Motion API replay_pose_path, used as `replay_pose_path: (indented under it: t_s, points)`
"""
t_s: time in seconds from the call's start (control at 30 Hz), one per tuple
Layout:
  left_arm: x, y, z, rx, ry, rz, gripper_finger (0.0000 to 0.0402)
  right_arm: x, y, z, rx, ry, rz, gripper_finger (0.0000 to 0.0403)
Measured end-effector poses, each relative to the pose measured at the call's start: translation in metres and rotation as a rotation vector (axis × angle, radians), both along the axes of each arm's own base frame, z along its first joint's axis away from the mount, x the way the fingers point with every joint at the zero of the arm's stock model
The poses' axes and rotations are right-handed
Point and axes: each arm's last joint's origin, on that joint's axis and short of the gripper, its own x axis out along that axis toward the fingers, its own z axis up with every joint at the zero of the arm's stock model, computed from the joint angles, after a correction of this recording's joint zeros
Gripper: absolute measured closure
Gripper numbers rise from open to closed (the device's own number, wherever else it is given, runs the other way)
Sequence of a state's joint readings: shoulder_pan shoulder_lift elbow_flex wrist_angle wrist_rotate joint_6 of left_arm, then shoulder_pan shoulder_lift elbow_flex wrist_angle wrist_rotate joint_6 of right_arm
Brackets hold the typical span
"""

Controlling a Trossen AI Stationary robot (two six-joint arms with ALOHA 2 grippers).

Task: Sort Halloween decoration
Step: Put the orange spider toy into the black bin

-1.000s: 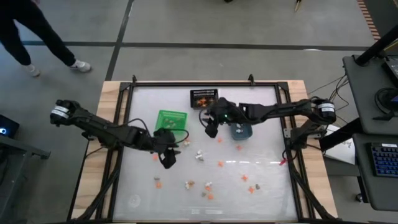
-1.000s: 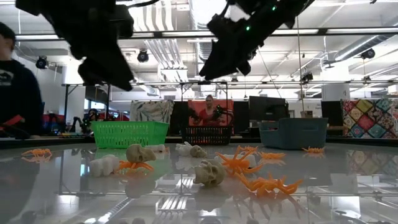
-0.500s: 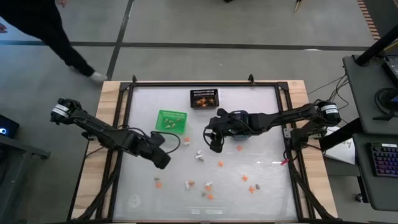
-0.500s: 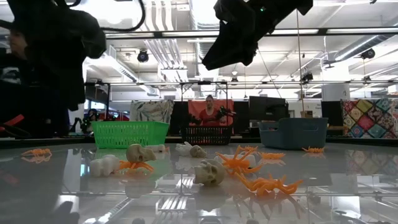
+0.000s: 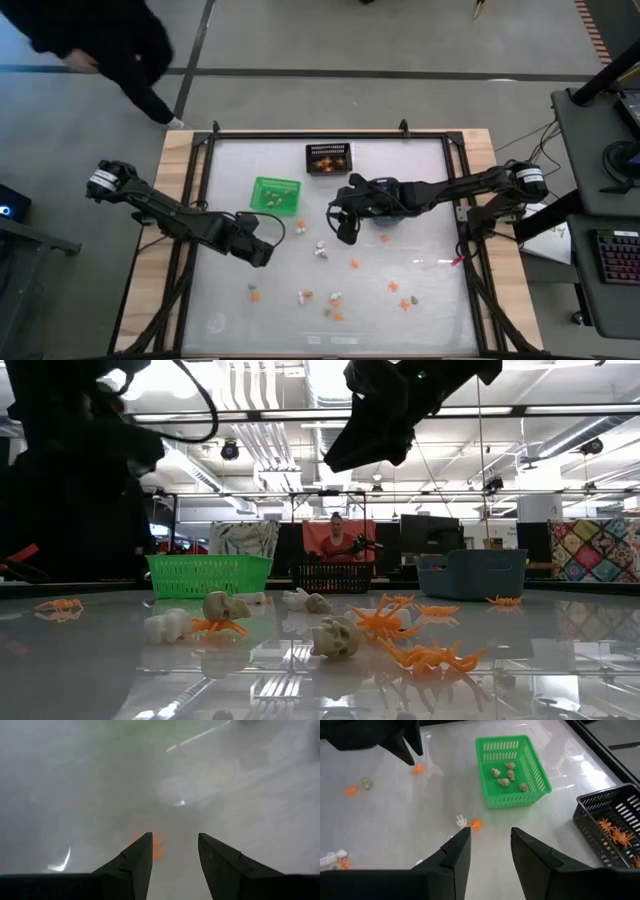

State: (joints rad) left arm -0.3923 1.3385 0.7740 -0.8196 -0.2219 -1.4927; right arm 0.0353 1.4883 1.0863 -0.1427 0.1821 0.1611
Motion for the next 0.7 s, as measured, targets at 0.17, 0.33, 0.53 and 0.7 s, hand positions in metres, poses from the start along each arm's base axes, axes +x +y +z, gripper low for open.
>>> replay_pose_path:
  t_s: [0.17,0.33,0.53,0.7]
  points:
    - [0.002,-0.005,-0.015,-0.027,0.109,0.013,0.0261,-0.001,0.003,-0.002,0.023,0.004,-0.008,0.0269]
    - [0.004,-0.007,-0.023,-0.011,0.15,-0.01,0.0261,-0.002,0.008,-0.004,0.038,0.008,-0.005,0.0271]
    - [0.003,-0.008,-0.023,-0.005,0.151,-0.018,0.0261,-0.002,0.008,-0.004,0.037,0.008,-0.005,0.0271]
    - [0.003,-0.009,-0.023,-0.005,0.144,-0.022,0.0261,-0.002,0.008,-0.004,0.035,0.008,-0.005,0.0268]
